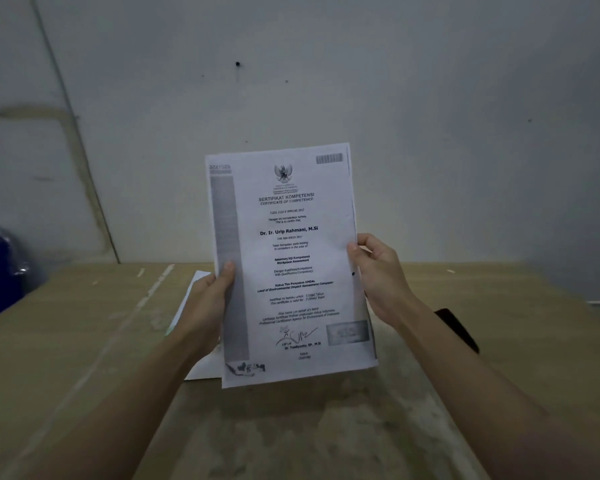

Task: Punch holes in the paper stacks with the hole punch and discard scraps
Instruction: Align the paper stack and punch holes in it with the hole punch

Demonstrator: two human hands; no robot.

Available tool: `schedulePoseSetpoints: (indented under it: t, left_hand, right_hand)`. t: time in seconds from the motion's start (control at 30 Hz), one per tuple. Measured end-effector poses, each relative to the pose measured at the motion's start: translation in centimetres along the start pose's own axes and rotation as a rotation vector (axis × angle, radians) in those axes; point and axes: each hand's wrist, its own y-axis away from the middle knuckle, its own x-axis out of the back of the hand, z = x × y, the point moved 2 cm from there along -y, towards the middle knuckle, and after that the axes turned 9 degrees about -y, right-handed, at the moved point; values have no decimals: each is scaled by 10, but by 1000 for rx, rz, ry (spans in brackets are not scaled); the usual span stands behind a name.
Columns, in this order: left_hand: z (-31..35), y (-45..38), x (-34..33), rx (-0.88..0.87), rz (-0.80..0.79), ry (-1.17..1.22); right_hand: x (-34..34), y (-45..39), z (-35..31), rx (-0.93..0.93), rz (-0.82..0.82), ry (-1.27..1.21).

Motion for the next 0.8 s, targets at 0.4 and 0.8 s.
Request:
schedulePoseSetpoints:
  t: [0.4,0.8]
  left_hand:
    - [13,-36,160,-120,399,-358]
    - [-65,-130,326,225,422,-589]
  right_hand:
    - [-171,-25,77,-162,-17,-44]
    - [-314,-37,189,-317,-99,449]
